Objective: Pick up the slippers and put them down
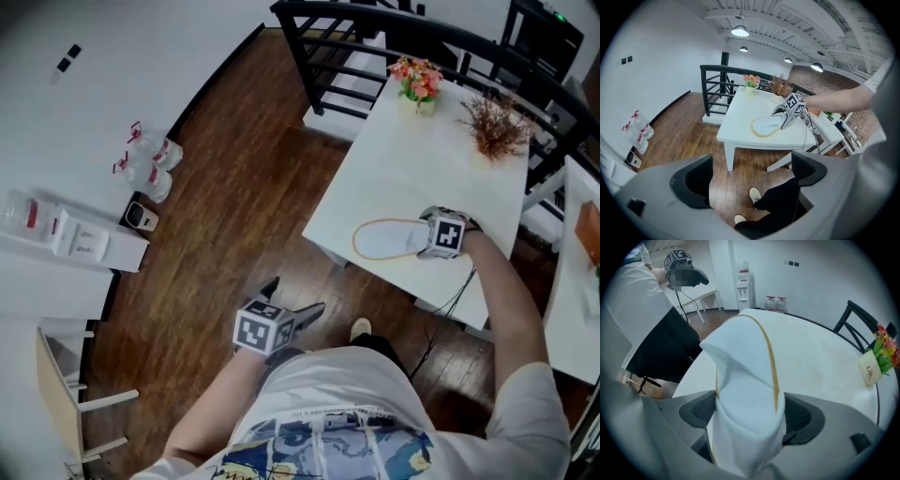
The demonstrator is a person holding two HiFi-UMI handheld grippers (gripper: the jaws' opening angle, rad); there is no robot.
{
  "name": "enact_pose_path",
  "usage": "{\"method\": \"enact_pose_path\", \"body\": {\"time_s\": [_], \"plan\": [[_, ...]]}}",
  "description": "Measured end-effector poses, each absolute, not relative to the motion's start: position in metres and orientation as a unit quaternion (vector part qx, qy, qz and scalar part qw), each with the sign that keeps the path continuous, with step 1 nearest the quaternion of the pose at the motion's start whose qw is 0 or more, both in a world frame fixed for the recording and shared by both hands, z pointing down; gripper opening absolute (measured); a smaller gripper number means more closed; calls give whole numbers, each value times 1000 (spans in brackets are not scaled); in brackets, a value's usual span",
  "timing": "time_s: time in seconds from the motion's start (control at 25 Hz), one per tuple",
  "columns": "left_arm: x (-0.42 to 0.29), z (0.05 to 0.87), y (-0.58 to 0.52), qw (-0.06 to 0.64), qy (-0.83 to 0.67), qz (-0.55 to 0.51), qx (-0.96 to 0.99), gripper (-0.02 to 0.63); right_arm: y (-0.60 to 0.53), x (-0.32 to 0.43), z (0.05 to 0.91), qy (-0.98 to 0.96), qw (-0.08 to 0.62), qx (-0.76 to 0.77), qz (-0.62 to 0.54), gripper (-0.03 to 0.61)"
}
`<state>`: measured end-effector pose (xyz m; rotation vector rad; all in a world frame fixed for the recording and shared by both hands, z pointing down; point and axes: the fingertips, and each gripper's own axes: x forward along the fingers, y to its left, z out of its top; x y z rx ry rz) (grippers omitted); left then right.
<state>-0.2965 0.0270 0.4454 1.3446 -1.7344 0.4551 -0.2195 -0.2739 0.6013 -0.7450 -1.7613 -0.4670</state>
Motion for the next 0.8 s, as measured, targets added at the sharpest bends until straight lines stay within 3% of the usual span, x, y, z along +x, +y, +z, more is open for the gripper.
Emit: {"method": "enact_pose_path", "body": {"time_s": [0.36,0.8], "plan": [[-291,451,19,437,-679,200,555,523,-274,-213,599,-756,553,-295,-189,419],[-285,439,18,418,-655,207,594,523,-269,-198,550,-832,516,-161,-126,411]]}}
